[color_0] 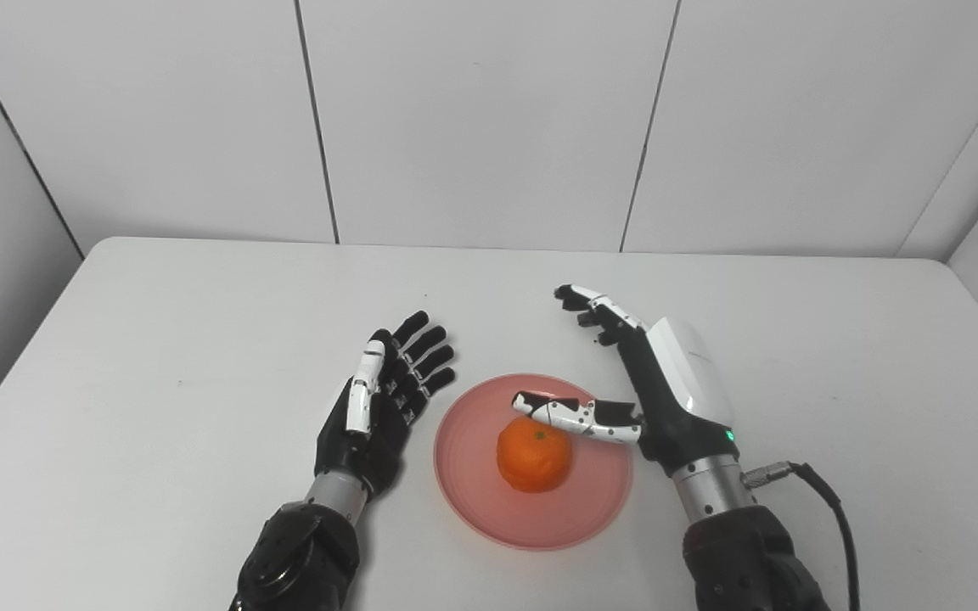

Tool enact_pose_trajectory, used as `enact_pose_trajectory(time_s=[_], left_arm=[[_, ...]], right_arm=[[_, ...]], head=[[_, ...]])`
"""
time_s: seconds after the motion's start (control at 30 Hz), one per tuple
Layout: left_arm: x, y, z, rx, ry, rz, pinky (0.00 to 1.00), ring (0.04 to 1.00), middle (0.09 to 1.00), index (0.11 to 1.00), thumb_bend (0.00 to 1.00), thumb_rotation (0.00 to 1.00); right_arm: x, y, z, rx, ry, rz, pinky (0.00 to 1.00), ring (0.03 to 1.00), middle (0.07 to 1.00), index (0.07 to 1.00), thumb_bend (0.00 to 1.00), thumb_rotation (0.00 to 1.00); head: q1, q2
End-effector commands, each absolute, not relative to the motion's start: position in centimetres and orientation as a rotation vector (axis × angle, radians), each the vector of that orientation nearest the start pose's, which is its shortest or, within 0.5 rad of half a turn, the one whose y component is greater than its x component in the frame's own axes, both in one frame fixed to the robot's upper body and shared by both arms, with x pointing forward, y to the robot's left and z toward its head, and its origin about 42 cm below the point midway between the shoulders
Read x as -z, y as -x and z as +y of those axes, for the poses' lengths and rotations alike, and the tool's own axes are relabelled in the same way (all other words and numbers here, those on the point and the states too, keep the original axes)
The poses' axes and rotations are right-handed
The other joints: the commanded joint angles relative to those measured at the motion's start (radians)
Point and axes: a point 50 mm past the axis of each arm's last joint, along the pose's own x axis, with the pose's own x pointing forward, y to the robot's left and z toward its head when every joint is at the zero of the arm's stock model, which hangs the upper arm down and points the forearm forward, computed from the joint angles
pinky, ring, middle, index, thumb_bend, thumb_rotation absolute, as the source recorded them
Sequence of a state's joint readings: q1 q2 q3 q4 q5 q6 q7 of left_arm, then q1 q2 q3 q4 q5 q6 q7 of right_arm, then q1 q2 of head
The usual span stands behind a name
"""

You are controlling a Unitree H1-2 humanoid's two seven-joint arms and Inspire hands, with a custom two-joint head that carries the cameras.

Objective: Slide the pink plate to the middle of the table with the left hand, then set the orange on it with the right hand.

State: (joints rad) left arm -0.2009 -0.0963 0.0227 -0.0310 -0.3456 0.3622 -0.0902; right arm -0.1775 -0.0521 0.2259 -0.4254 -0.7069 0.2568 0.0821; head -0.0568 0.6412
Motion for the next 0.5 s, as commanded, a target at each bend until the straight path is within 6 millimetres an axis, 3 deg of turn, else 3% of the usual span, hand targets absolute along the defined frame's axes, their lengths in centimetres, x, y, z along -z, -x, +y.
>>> enact_pose_trajectory(time_s=[0.0, 0.1, 0.33, 0.4, 0.47], left_arm=[[-13.1, -33.5, 15.2, 0.225, 0.435, 0.179, 0.85, 0.850, 0.855, 0.842, 0.36, 1.00], [-13.1, -33.5, 15.1, 0.223, 0.433, 0.180, 0.84, 0.844, 0.851, 0.841, 0.36, 1.00], [-13.0, -33.4, 15.3, 0.228, 0.425, 0.177, 0.85, 0.851, 0.860, 0.848, 0.36, 1.00], [-13.0, -33.4, 15.3, 0.229, 0.421, 0.177, 0.85, 0.851, 0.859, 0.847, 0.36, 1.00], [-13.0, -33.4, 15.4, 0.231, 0.418, 0.178, 0.85, 0.853, 0.861, 0.848, 0.36, 1.00]], right_arm=[[-25.6, -29.8, -16.1, -0.012, 0.666, -0.461, 0.66, 0.752, 0.785, 0.802, 0.98, 0.58], [-24.9, -29.8, -17.2, 0.021, 0.649, -0.402, 0.66, 0.753, 0.787, 0.810, 0.96, 0.63], [-21.9, -29.4, -19.2, 0.073, 0.597, -0.274, 0.72, 0.797, 0.820, 0.832, 0.85, 0.95], [-21.1, -29.3, -19.4, 0.077, 0.579, -0.255, 0.71, 0.783, 0.811, 0.828, 0.77, 0.99], [-20.1, -29.0, -19.5, 0.074, 0.542, -0.223, 0.71, 0.781, 0.807, 0.818, 0.76, 1.00]], head=[[0.001, -0.001], [0.005, -0.004], [0.009, -0.011], [0.009, -0.014], [0.011, -0.018]])
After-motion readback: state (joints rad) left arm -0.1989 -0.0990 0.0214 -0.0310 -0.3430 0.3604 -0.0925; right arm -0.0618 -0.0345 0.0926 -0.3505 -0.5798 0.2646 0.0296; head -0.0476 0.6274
